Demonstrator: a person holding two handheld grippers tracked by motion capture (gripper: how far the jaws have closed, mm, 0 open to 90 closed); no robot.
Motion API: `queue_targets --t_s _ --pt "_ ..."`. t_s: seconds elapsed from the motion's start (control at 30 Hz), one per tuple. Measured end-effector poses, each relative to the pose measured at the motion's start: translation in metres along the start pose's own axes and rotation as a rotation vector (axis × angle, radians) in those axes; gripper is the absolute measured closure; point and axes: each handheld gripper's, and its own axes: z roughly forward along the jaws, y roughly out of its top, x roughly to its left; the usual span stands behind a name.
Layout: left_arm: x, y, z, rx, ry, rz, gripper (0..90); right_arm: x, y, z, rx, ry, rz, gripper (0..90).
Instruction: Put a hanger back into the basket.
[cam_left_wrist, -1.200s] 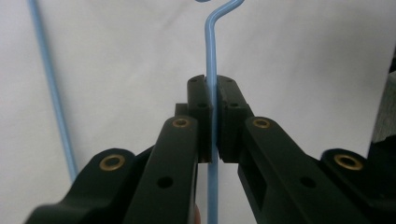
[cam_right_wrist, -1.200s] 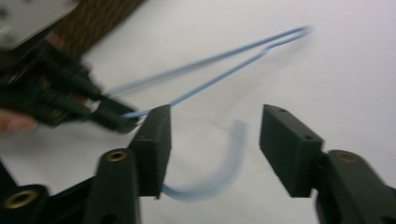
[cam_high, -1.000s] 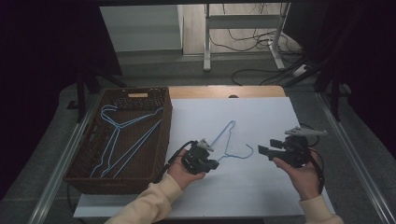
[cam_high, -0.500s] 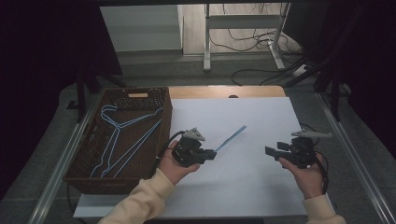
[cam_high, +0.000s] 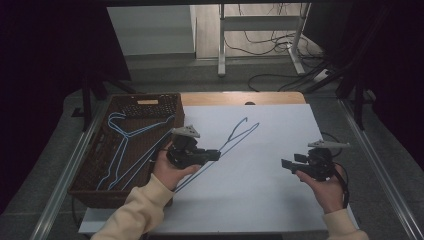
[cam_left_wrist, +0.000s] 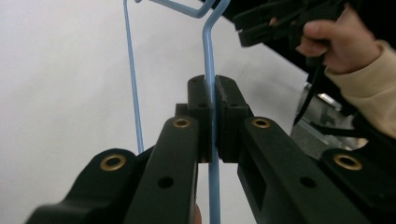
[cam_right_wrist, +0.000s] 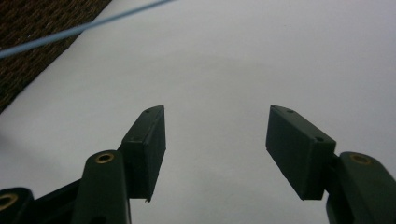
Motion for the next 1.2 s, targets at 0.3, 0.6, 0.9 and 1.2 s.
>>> queue_targets --t_s 0.3,0.6,0.9,1.2 --pt "0.008 0.004 -0.037 -0.063 0.003 -0.016 86.5 0.001 0.000 0.001 0.003 0.004 -0.002 38.0" --pt "0.026 0.001 -0.061 -0.093 -0.030 -0.062 86.5 0.001 0.000 0.002 0.004 0.000 -0.001 38.0" --pt "0.027 0.001 -0.057 -0.064 -0.030 -0.053 86.5 0.000 0.000 0.002 0.004 -0.006 -0.002 38.1" --pt "0.027 0.004 -0.064 -0.073 -0.028 -0.050 86.5 0.000 0.000 0.002 0.004 -0.006 0.001 38.1"
